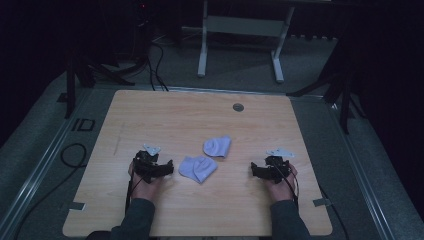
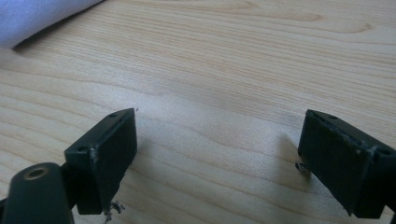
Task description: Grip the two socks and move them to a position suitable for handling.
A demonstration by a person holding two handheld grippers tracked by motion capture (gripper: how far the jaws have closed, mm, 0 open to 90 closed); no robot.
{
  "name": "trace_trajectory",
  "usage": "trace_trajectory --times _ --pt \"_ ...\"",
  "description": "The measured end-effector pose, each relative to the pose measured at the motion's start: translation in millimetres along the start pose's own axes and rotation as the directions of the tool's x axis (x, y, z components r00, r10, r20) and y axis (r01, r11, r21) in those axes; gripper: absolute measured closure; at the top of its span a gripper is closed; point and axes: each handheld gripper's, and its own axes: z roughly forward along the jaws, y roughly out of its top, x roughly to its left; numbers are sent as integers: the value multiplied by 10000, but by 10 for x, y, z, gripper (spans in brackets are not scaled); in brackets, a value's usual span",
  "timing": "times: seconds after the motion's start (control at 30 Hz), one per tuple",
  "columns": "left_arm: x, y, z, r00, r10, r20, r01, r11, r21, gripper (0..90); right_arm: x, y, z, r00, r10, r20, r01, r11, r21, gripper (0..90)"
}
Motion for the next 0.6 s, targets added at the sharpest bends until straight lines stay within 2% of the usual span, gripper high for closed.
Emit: trace_trajectory --times 0.17,0.5,0.6 --pt "-17 4 3 9998 -134 -155 134 9999 15 103 6 -6 -8 10000 -27 -20 27 10000 -40 136" --pt "-13 7 6 9998 -141 -141 141 9999 0 103 6 -8 -12 10000 -49 -44 49 10000 -38 140" --pt "-13 7 6 9998 -132 -144 132 9999 3 103 11 -3 -36 9999 -92 -90 92 9999 41 211"
